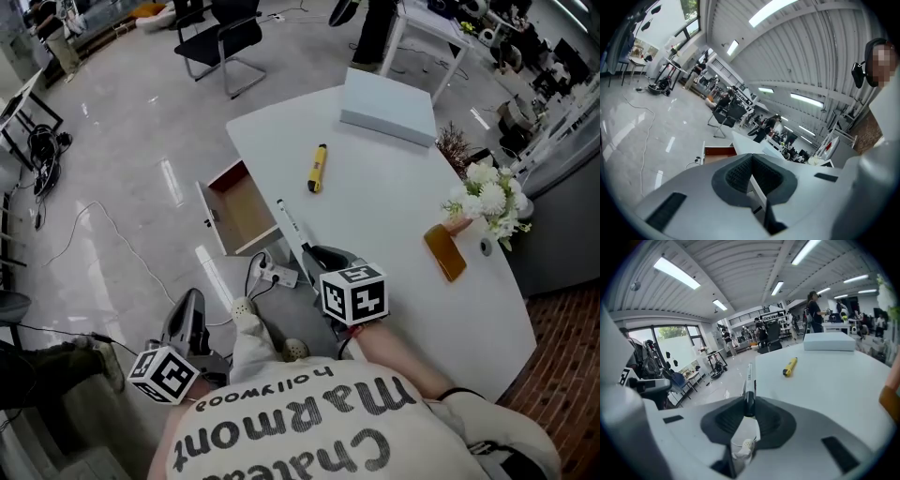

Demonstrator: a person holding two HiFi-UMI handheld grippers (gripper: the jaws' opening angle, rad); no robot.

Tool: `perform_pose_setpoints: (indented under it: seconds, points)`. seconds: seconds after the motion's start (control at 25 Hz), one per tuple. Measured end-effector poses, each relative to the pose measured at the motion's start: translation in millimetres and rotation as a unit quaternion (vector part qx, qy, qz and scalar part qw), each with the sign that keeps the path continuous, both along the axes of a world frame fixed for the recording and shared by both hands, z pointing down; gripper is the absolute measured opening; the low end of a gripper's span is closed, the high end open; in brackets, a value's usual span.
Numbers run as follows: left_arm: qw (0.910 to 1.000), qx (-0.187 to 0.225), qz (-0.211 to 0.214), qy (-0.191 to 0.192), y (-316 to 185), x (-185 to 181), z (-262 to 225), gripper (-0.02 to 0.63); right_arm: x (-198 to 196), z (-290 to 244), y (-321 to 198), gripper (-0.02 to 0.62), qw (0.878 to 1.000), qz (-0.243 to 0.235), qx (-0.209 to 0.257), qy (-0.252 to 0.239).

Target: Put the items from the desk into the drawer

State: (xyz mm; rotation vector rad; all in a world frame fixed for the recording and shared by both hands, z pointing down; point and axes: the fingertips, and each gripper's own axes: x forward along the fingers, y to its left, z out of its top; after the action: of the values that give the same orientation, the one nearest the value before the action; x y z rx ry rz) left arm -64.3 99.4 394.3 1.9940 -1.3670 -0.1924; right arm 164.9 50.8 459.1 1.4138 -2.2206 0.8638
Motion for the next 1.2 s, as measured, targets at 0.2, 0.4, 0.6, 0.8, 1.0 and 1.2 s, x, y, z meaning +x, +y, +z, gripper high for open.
perform_pose_setpoints:
  seconds: [0.2,0.4,0.6,0.8,1.0,1.2]
  points:
    - [0.9998,-0.001,-0.018,0.013,-25.3,-26.5,7.6,0.002,-26.8,1.6,-24.8,0.075,1.000,-0.015,-0.007,0.000]
    - [0.9998,-0.003,-0.013,0.017,-55.7,-42.5,13.3,0.002,-51.5,5.4,-54.9,0.074,1.000,-0.019,-0.013,-0.001]
    - [0.9997,-0.011,-0.011,0.021,-90.6,-60.0,19.2,0.002,-74.6,8.0,-87.2,0.075,1.000,-0.021,-0.018,-0.003]
    - [0.9997,-0.016,-0.012,0.017,-130.8,-80.0,19.0,0.002,-97.5,10.7,-122.6,0.075,0.999,-0.020,-0.024,-0.006]
    - [0.9997,-0.014,-0.011,0.018,-171.9,-100.9,20.7,0.002,-118.6,16.9,-157.5,0.075,0.999,-0.022,-0.034,-0.003]
    - [0.9997,-0.013,-0.003,0.019,-207.4,-121.8,20.8,0.002,-142.3,38.5,-186.6,0.075,0.998,-0.022,-0.057,0.008]
